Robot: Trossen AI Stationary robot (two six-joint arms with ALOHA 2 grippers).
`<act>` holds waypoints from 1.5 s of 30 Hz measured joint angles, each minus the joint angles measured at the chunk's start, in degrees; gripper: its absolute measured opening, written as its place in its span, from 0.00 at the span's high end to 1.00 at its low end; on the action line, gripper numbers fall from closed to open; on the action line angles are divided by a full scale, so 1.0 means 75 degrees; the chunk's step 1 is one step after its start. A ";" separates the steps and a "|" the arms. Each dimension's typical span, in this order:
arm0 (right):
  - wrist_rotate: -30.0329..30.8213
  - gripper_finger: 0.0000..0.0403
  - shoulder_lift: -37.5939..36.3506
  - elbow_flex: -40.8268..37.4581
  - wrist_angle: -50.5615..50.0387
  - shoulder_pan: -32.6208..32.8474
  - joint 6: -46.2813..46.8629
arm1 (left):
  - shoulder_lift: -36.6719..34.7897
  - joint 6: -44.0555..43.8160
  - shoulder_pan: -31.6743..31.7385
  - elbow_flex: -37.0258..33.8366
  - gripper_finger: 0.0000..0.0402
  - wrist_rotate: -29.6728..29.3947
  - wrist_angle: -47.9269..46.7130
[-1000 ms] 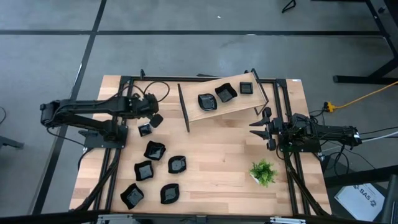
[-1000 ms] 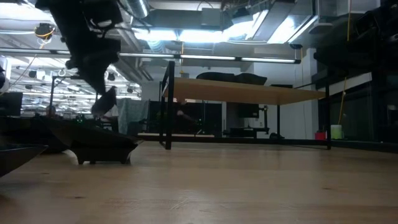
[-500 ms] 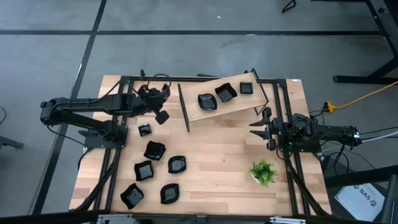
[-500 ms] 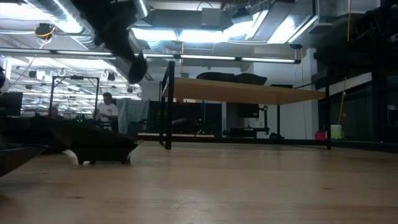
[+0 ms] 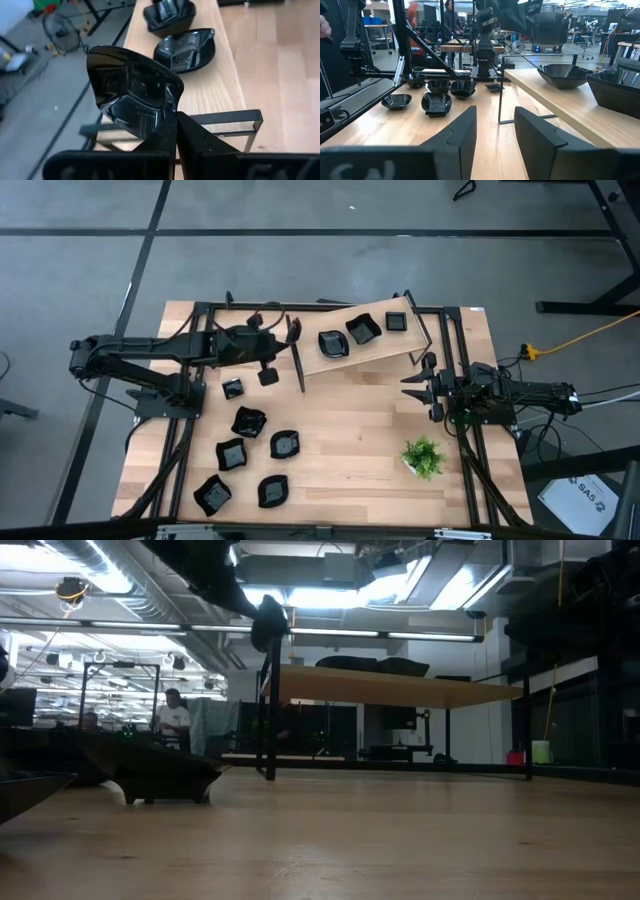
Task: Pick & Place Mini shaped plates
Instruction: Stack the leaf-shaped plate on top of the leaf-shaped plate on the shelf
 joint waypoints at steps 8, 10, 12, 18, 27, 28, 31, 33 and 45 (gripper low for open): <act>-0.0002 0.67 0.0000 0.0001 0.0000 0.0002 0.0000 | 0.0842 0.1245 0.0006 0.0513 1.00 0.0023 0.0366; 0.0001 0.67 0.0000 -0.0001 0.0000 0.0002 0.0000 | 0.1155 0.1248 0.0006 0.0935 1.00 0.0084 0.0163; 0.0000 0.67 0.0000 0.0001 0.0000 0.0001 0.0000 | 0.1531 0.1152 0.0006 0.1431 1.00 0.0141 -0.0242; -0.0002 0.67 0.0000 0.0001 0.0000 0.0002 0.0000 | 0.2659 0.0506 -0.0010 0.2710 1.00 0.0136 -0.0987; 0.0001 0.67 0.0000 0.0000 0.0000 0.0003 0.0000 | 0.3671 -0.0365 -0.0190 0.4030 1.00 -0.0183 -0.1849; -0.0002 0.67 0.0000 0.0001 0.0000 0.0003 0.0000 | 0.3699 -0.0463 -0.0205 0.4057 1.00 -0.0184 -0.1897; 0.0001 0.67 0.0000 0.0001 0.0000 0.0000 0.0000 | 0.3756 -0.0813 -0.0259 0.4085 1.00 -0.0180 -0.1986; 0.0000 0.67 0.0000 0.0001 0.0000 0.0002 0.0000 | 0.3757 -0.1052 -0.0256 0.4080 1.00 -0.0181 -0.2107; 0.0000 0.67 0.0000 0.0001 0.0000 0.0001 0.0000 | 0.3757 -0.1219 -0.0248 0.4080 1.00 0.0335 -0.2201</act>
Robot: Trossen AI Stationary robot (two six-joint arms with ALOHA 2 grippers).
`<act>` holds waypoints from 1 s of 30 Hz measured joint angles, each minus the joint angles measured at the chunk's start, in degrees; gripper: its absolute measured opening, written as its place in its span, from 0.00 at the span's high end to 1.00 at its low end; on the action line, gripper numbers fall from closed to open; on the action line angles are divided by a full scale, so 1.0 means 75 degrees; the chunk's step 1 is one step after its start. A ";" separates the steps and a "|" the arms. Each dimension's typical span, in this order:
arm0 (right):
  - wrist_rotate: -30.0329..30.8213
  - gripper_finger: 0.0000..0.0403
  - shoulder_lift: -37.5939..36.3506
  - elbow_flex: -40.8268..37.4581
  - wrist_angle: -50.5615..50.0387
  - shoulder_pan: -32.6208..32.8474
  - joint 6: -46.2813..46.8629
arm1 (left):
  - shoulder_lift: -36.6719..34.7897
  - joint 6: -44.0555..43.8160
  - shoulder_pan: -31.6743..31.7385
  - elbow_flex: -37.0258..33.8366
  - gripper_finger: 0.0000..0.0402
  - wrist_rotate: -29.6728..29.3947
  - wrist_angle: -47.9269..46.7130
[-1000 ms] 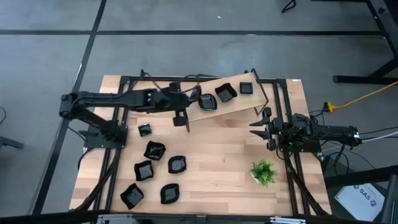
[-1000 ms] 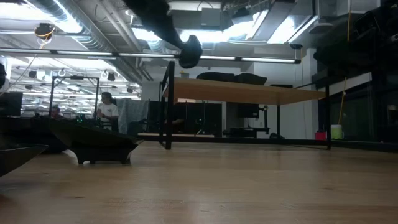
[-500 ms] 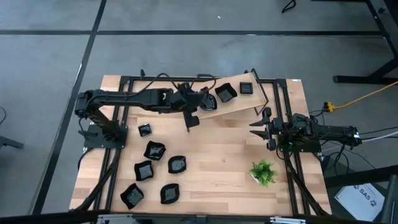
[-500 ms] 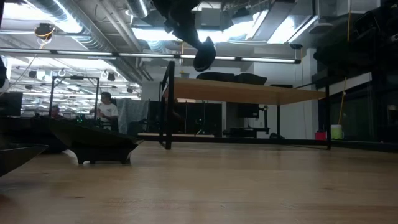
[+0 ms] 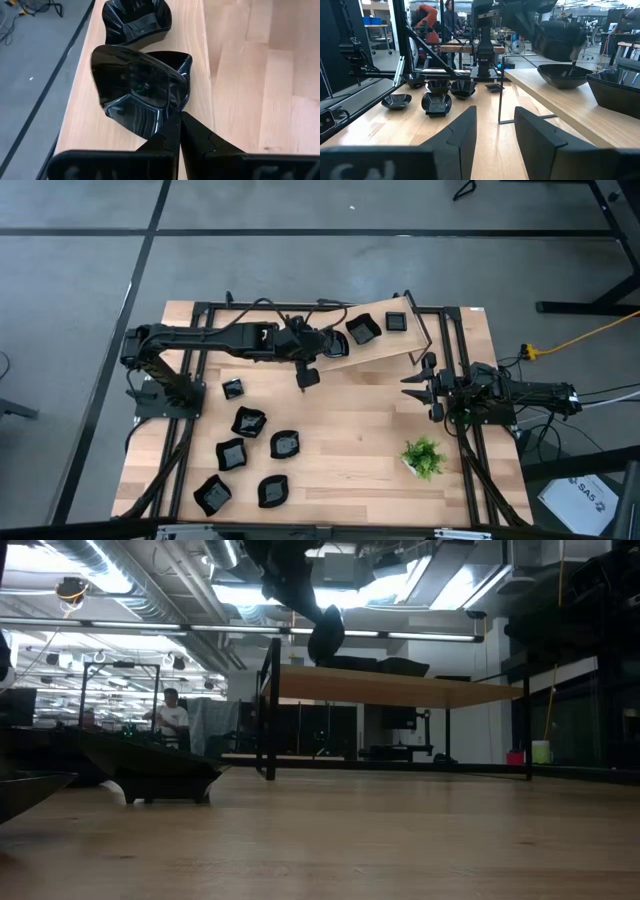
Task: Pick & Place Mini shaped plates
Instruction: Stack the leaf-shaped plate on top of the leaf-shaped plate on the shelf
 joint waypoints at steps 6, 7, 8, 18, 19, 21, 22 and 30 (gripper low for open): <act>-0.0001 0.67 0.0000 0.0000 0.0000 0.0001 0.0000 | 0.0000 0.0000 0.0027 0.0000 1.00 0.0000 0.0002; -0.0001 0.67 0.0000 -0.0001 0.0000 -0.0001 0.0000 | 0.0000 0.0000 0.0027 0.0000 1.00 0.0000 0.0003; 0.0000 0.67 0.0000 0.0000 0.0000 0.0001 0.0000 | 0.0000 0.0000 0.0027 0.0000 1.00 0.0000 0.0003; -0.0001 0.67 0.0000 0.0000 0.0000 -0.0001 0.0000 | 0.0000 0.0091 0.0240 0.0000 1.00 0.0070 0.0003; 0.0001 0.67 0.0000 0.0000 0.0000 0.0001 0.0000 | 0.0000 0.0116 0.0281 0.0000 1.00 0.0080 0.0005; 0.0000 0.67 0.0000 0.0000 0.0000 0.0000 0.0000 | 0.0000 0.0119 0.0372 0.0000 0.99 0.0203 0.0006; -0.0001 0.67 0.0000 0.0000 0.0000 0.0000 0.0000 | 0.0000 0.0115 0.0418 0.0000 0.98 0.0295 0.0011; -0.0001 0.67 0.0000 -0.0003 0.0000 -0.0001 0.0000 | 0.0259 0.0067 0.0631 -0.0003 0.83 0.0383 0.0196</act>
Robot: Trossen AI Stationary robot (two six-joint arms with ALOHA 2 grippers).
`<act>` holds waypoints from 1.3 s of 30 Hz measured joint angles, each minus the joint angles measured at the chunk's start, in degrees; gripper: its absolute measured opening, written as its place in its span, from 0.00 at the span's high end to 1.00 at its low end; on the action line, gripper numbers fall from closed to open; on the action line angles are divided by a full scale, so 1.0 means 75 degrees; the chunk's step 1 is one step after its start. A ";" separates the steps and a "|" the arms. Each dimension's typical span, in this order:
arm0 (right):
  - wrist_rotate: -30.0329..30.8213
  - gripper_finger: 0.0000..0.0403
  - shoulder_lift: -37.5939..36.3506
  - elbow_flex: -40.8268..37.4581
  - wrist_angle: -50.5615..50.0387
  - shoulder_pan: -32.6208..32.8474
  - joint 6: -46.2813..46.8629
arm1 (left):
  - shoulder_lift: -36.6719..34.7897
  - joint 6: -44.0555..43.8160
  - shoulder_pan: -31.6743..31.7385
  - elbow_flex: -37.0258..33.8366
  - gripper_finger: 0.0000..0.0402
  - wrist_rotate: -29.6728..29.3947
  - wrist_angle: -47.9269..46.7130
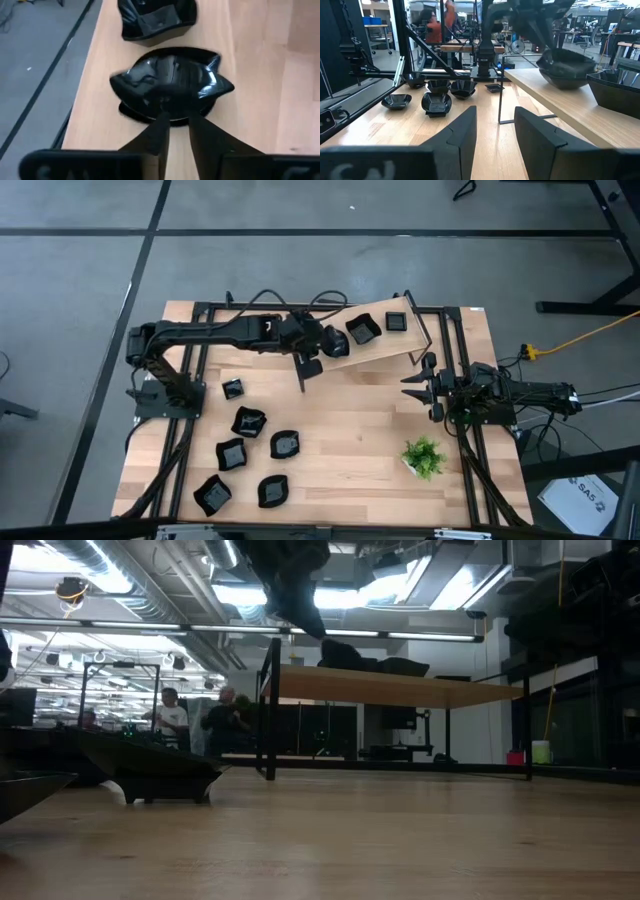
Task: Pick & Place Mini shaped plates
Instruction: Stack the leaf-shaped plate on top of the leaf-shaped plate on the shelf
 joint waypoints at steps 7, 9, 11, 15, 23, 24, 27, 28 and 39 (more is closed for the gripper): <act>0.0002 0.67 0.0000 0.0003 0.0000 0.0000 0.0000 | -0.0144 0.0053 -0.0079 -0.0006 0.78 -0.0066 -0.0014; 0.0001 0.67 0.0000 0.0003 0.0000 0.0001 0.0000 | -0.0272 0.0055 -0.0192 -0.0001 0.78 -0.0243 0.0046; 0.0003 0.67 0.0000 0.0003 0.0000 0.0003 0.0000 | -0.0323 0.0055 -0.0280 0.0000 0.79 -0.0477 0.0040; 0.0001 0.67 0.0000 0.0003 0.0000 0.0002 0.0000 | -0.0323 -0.0240 -0.0345 0.0000 0.80 -0.0488 0.0024; 0.0000 0.67 0.0000 0.0003 0.0000 0.0003 0.0000 | -0.0181 -0.0791 -0.0109 0.0002 0.86 -0.0708 -0.0667; 0.0002 0.67 0.0000 0.0003 0.0000 0.0002 0.0000 | -0.0159 -0.0842 -0.0061 -0.0003 0.86 -0.0694 -0.0771; 0.0001 0.67 0.0000 0.0003 0.0000 0.0003 0.0000 | -0.0015 -0.0863 0.0034 0.0003 0.88 -0.0508 -0.0684; 0.0002 0.67 0.0000 0.0003 0.0000 0.0003 0.0000 | 0.0044 -0.0863 0.0072 0.0000 0.89 -0.0496 -0.0735; 0.0003 0.67 0.0000 0.0003 0.0000 0.0001 0.0000 | 0.0598 -0.0139 0.0040 0.0000 0.94 -0.0421 -0.0143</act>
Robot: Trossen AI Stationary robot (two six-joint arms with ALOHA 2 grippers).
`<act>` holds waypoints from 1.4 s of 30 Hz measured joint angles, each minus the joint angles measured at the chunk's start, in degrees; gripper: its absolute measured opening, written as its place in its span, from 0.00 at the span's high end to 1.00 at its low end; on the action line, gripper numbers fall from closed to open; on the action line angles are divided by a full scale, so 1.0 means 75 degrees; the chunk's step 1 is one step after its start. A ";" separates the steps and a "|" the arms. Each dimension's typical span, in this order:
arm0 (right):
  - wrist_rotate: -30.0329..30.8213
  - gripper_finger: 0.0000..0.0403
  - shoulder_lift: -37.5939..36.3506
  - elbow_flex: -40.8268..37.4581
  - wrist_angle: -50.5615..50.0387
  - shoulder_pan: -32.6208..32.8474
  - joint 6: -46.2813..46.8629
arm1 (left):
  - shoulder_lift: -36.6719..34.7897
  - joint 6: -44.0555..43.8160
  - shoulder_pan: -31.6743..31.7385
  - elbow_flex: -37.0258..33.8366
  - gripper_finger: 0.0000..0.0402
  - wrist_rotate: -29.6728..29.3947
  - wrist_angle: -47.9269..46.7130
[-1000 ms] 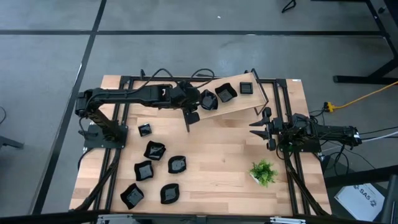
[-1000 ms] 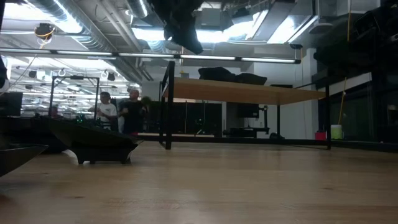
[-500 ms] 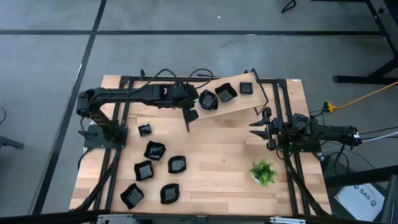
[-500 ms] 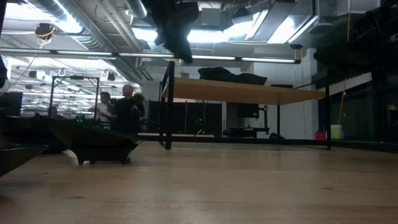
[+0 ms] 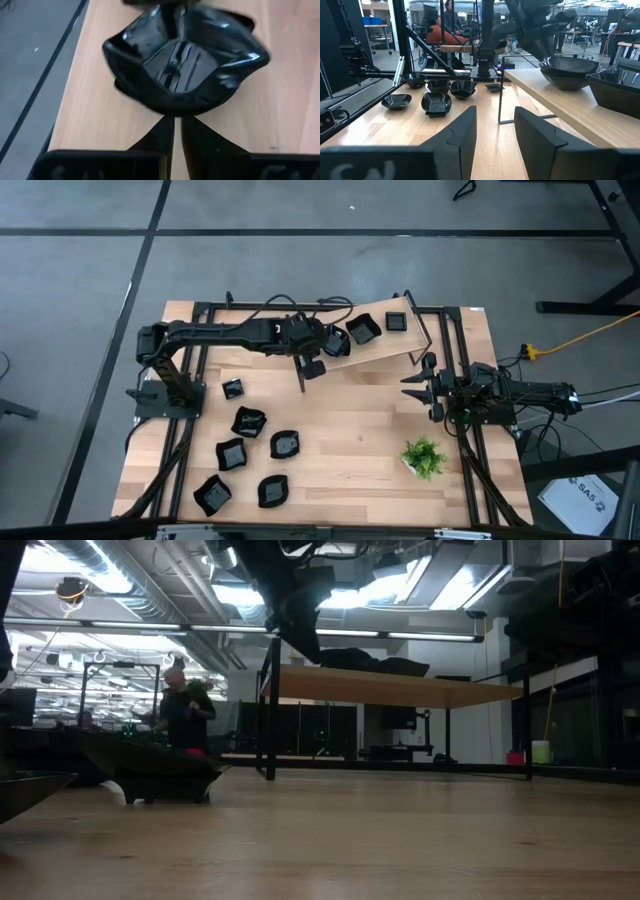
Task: Pick & Place Mini shaped plates
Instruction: Stack the leaf-shaped plate on top of the leaf-shaped plate on the shelf, then stack the square plate on top of the square plate on the shelf
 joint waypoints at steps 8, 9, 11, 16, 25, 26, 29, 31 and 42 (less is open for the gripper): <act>-0.0003 0.67 0.0000 0.0000 0.0000 0.0002 0.0000 | -0.0237 0.0047 -0.0141 0.0000 0.95 -0.0020 0.0182; -0.0003 0.67 0.0000 0.0000 0.0000 0.0002 0.0000 | -0.0240 0.0091 -0.0168 0.0000 0.95 -0.0016 0.0320; -0.0003 0.67 0.0000 0.0000 0.0000 0.0002 0.0000 | -0.0248 0.0201 -0.0206 0.0000 0.95 -0.0013 0.0534; -0.0003 0.67 0.0000 0.0000 0.0000 0.0000 0.0000 | -0.0248 0.0346 -0.0284 0.0000 0.95 0.0445 0.1354; -0.0003 0.67 0.0000 0.0000 0.0000 0.0002 0.0000 | -0.0248 0.0599 -0.0529 0.0000 0.95 0.0982 0.2127; -0.0003 0.67 0.0000 0.0000 0.0000 0.0002 0.0000 | -0.0248 0.0615 -0.0545 0.0000 0.95 0.0948 0.2127; -0.0002 0.67 0.0000 -0.0002 0.0000 0.0002 0.0000 | -0.0248 0.0662 -0.0573 0.0000 0.95 0.0806 0.2095; -0.0003 0.67 0.0000 0.0000 0.0000 -0.0001 0.0000 | -0.0260 0.0742 -0.0592 0.0000 0.95 0.0727 0.1946; -0.0003 0.67 0.0000 0.0000 0.0000 0.0002 0.0000 | -0.0264 0.1180 -0.0321 0.0000 0.95 0.0128 0.1921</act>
